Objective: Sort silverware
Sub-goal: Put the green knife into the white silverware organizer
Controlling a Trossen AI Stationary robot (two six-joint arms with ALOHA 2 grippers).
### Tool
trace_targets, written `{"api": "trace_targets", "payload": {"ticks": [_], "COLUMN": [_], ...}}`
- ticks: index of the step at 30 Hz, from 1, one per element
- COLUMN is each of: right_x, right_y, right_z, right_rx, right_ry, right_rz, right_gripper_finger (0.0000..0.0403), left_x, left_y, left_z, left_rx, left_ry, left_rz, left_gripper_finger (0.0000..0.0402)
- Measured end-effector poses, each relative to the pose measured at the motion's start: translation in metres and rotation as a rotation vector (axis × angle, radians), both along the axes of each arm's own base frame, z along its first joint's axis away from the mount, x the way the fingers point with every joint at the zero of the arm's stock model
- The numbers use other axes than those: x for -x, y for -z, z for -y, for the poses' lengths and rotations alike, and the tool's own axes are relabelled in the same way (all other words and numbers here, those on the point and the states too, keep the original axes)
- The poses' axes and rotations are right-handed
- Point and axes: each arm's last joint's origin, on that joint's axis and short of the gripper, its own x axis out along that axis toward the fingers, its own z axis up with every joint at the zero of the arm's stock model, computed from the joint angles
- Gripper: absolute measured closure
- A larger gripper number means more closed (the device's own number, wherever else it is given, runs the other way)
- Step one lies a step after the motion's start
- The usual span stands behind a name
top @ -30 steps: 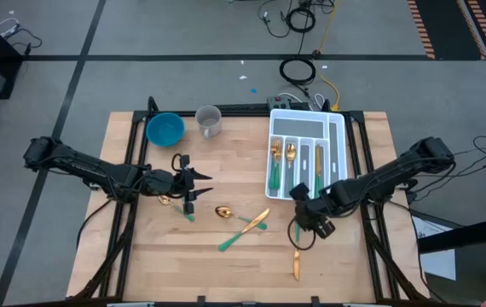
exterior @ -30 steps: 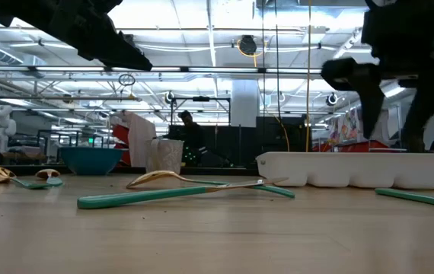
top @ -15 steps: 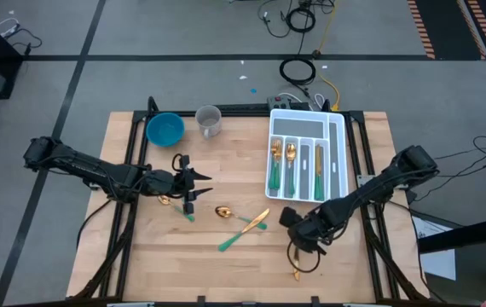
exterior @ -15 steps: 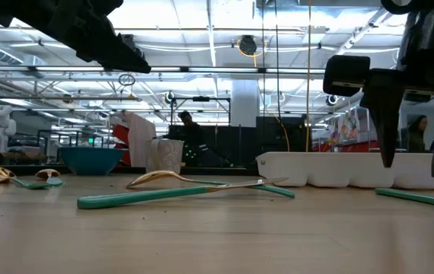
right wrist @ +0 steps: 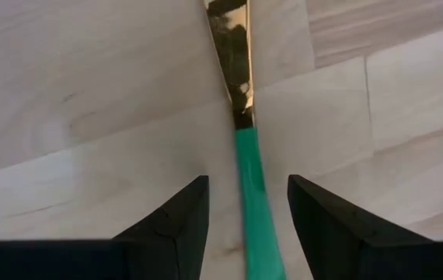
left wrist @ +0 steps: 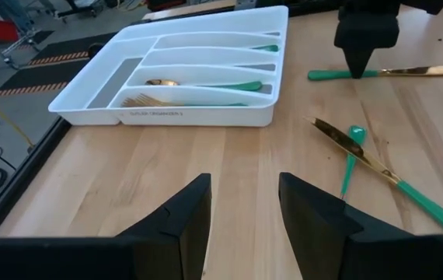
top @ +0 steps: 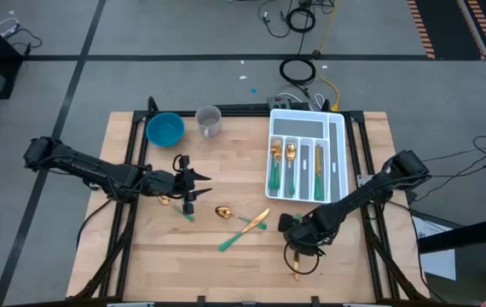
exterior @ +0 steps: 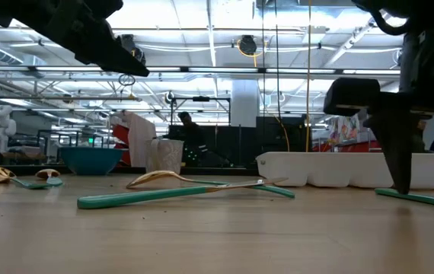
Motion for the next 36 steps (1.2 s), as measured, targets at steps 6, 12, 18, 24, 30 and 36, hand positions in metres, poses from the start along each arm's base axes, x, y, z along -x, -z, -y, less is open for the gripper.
{"api": "trace_targets", "payload": {"ticks": [6, 12, 18, 24, 30, 36], "right_x": [-0.001, -0.004, -0.007, -0.008, -0.009, -0.009], "right_y": [0.0, 0.006, 0.015, 0.016, 0.017, 0.017], "right_z": [-0.001, -0.004, -0.002, 0.002, 0.003, 0.003], "right_rx": [-0.014, -0.044, -0.031, -0.043, -0.045, -0.051], "right_ry": [-0.047, -0.077, -0.074, -0.056, -0.038, 0.031], "right_rz": [0.011, -0.012, -0.041, -0.055, -0.05, -0.05], "right_gripper_finger": [0.0234, 0.0234, 0.0236, 0.0286, 0.0349, 0.0396], "left_x": [0.002, 0.005, 0.005, 0.005, 0.005, 0.005], "left_y": [0.006, 0.015, 0.016, 0.016, 0.016, 0.016], "left_z": [0.0, -0.001, -0.001, -0.001, -0.001, -0.001], "left_rx": [-0.004, -0.009, -0.01, -0.011, -0.012, -0.013], "left_ry": [0.0, 0.0, 0.0, 0.0, 0.001, 0.001], "left_rz": [-0.016, -0.041, -0.044, -0.045, -0.049, -0.05], "left_gripper_finger": [0.0242, 0.0242, 0.0242, 0.0242, 0.0242, 0.0242]}}
